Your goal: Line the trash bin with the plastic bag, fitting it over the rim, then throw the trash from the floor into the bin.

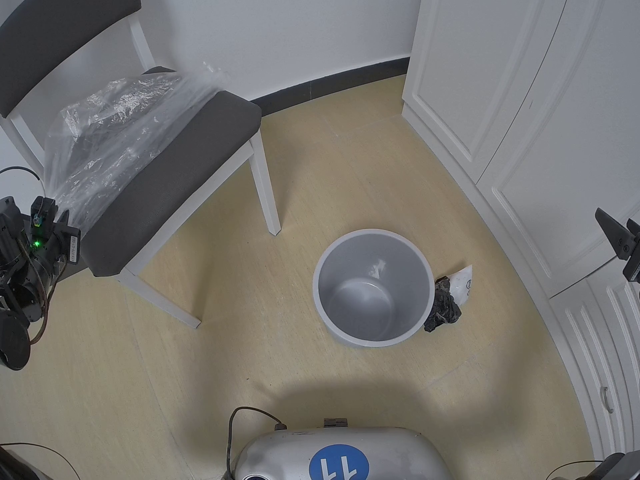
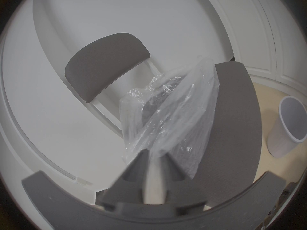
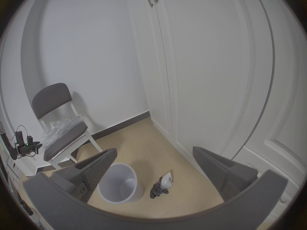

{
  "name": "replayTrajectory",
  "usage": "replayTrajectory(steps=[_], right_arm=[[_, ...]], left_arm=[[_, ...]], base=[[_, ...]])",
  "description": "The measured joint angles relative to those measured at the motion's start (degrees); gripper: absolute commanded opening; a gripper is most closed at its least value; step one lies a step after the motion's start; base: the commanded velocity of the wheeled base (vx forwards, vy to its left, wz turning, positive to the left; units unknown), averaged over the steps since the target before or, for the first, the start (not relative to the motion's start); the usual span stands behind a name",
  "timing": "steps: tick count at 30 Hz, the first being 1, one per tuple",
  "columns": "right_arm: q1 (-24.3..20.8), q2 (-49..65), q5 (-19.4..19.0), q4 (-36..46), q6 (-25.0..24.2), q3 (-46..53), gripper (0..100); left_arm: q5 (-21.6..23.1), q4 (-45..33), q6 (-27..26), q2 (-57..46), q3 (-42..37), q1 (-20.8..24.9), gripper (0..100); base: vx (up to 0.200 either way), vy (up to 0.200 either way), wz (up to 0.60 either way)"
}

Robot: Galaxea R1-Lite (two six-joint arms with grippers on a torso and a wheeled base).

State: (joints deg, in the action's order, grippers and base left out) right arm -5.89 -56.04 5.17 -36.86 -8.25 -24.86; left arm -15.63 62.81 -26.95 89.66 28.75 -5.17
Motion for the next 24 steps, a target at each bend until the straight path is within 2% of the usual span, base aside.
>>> replayTrajectory(steps=[9,17,20,24], right_arm=[[-2.4,-0.5,-0.1,-0.2,-0.3,0.4,100],[-8.8,-2.3,0.6,-3.4,-0.5,2.1,100],[-11.3,-4.1,1.3,-8.4,-1.2,3.8,100],[-14.1,-7.9,2.1,-14.7,-3.4,5.9,100]], left_arm=[[0.0,-0.7,1.5,-4.2,-1.9,4.9,0],[-0.1,-3.6,3.6,-10.8,-2.5,15.8,0],[0.0,-4.8,4.6,-13.3,-2.4,20.7,0],[0.1,-5.5,6.5,-15.7,-2.3,25.0,0]], base=[[0.000,0.000,0.00],[0.000,0.000,0.00],[0.000,0.000,0.00],[0.000,0.000,0.00]])
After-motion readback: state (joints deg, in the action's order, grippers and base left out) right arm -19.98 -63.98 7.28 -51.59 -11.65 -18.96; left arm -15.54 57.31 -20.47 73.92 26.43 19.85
